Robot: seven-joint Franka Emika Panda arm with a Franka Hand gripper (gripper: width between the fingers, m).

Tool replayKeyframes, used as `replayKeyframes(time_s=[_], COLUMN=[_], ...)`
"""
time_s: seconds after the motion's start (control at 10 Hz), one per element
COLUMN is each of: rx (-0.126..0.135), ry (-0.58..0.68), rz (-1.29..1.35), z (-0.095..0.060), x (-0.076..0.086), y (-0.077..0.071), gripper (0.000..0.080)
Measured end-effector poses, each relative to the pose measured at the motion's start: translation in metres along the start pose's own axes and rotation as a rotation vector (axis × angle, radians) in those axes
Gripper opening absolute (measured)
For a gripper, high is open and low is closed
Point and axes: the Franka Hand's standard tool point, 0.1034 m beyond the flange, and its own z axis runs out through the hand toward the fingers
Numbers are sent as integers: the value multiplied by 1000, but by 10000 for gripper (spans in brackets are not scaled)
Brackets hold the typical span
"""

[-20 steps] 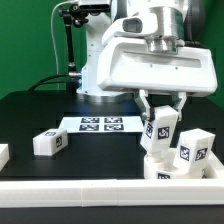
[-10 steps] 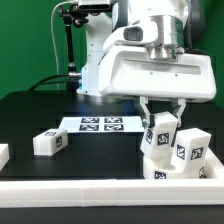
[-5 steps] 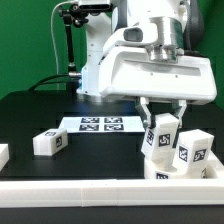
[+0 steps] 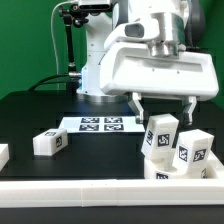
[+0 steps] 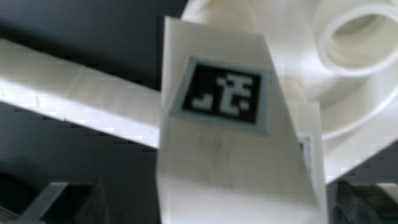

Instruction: Assemble stool

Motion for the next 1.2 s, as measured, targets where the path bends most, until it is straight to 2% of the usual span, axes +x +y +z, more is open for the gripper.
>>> replayKeyframes(time_s=[0.3,0.4,0.7,0.8,0.9,1.2], rx=[5,7,14,22,42,80], ry=[-22,-31,-58,-95,-195,-381], rz=[2,3,1,-2,-3,0], z=[-13,-14,-12,-10,-6,-8], x=[11,15,13,8,1,-2], y=[7,8,6,5,3,2], gripper=[649,649,649,649,649,649])
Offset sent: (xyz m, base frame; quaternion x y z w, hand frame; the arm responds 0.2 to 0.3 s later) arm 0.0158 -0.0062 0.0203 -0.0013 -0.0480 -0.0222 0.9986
